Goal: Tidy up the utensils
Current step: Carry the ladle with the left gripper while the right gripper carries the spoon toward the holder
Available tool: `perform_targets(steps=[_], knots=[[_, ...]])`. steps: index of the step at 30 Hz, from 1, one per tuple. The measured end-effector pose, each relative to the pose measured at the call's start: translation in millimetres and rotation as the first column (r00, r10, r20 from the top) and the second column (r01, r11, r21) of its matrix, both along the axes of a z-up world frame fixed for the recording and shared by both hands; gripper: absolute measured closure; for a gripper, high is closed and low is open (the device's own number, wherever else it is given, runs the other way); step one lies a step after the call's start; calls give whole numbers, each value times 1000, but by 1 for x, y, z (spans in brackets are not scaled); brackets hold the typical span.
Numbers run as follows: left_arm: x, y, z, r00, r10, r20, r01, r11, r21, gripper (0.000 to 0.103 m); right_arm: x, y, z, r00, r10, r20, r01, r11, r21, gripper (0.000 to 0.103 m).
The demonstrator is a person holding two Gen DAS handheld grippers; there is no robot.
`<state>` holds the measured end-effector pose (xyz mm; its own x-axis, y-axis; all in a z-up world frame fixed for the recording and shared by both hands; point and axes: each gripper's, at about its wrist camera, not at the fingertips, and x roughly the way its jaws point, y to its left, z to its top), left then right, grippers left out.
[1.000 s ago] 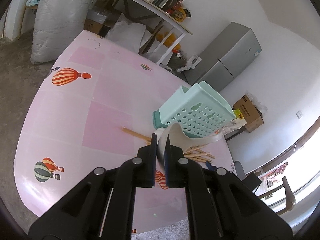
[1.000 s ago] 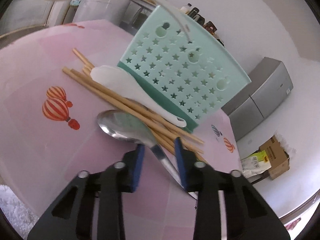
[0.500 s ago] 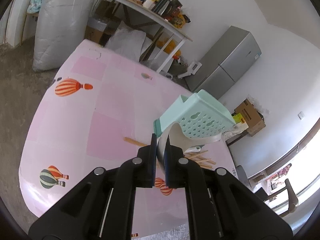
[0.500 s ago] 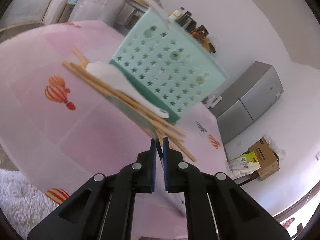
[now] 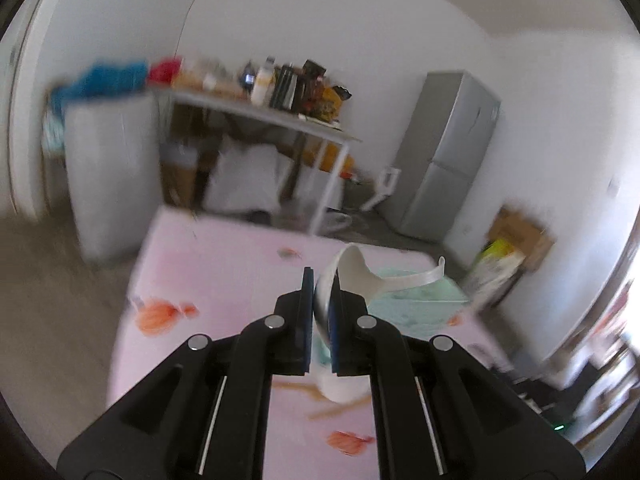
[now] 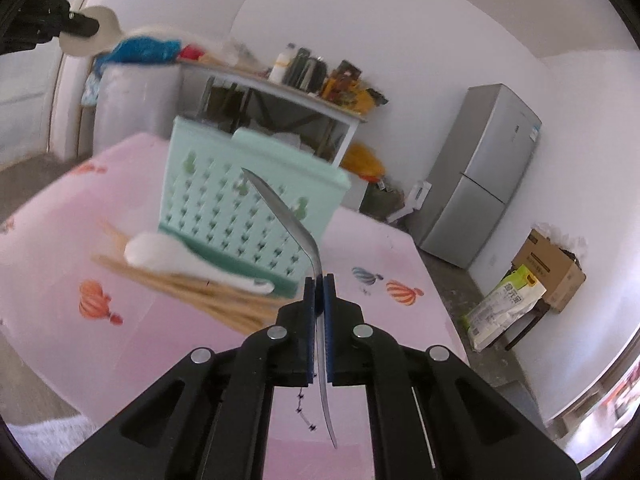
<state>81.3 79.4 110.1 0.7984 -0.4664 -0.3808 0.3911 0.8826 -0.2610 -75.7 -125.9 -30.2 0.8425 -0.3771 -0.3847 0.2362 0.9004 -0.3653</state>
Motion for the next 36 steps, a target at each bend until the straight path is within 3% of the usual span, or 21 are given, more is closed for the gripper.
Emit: perform_targets(steps=[3, 5, 8, 12, 15, 22, 29, 31, 33, 36], knots=[[2, -20, 17, 997, 2, 81, -14, 988, 152, 98, 1, -6, 5, 1000, -6, 23, 6, 1000, 11, 99], [2, -40, 27, 988, -6, 156, -40, 955, 292, 98, 1, -8, 9, 999, -6, 34, 5, 1000, 25, 99], [5, -63, 36, 978, -68, 197, -21, 909, 416, 98, -1, -13, 14, 999, -10, 53, 8, 999, 33, 99], [12, -96, 38, 966, -137, 219, -26, 792, 610, 98, -2, -20, 19, 997, -16, 76, 12, 999, 45, 99], [15, -113, 39, 958, -172, 227, -37, 716, 697, 98, -3, -26, 22, 995, -24, 93, 17, 997, 69, 99], [20, -142, 27, 959, -236, 158, 13, 593, 805, 98, 1, -52, 37, 991, -18, 132, -4, 986, 165, 99], [38, -155, 12, 969, -237, 67, 77, 550, 832, 98, 8, -78, 65, 973, 30, 228, -104, 942, 320, 99], [43, -158, 10, 971, -236, 43, 99, 557, 824, 98, 10, -88, 76, 961, 48, 272, -151, 914, 376, 99], [52, -160, 8, 973, -233, 2, 138, 580, 803, 97, 15, -104, 87, 942, 74, 327, -226, 862, 454, 99], [63, -163, 3, 975, -216, -47, 172, 608, 775, 95, 22, -118, 98, 919, 99, 383, -294, 817, 496, 99]])
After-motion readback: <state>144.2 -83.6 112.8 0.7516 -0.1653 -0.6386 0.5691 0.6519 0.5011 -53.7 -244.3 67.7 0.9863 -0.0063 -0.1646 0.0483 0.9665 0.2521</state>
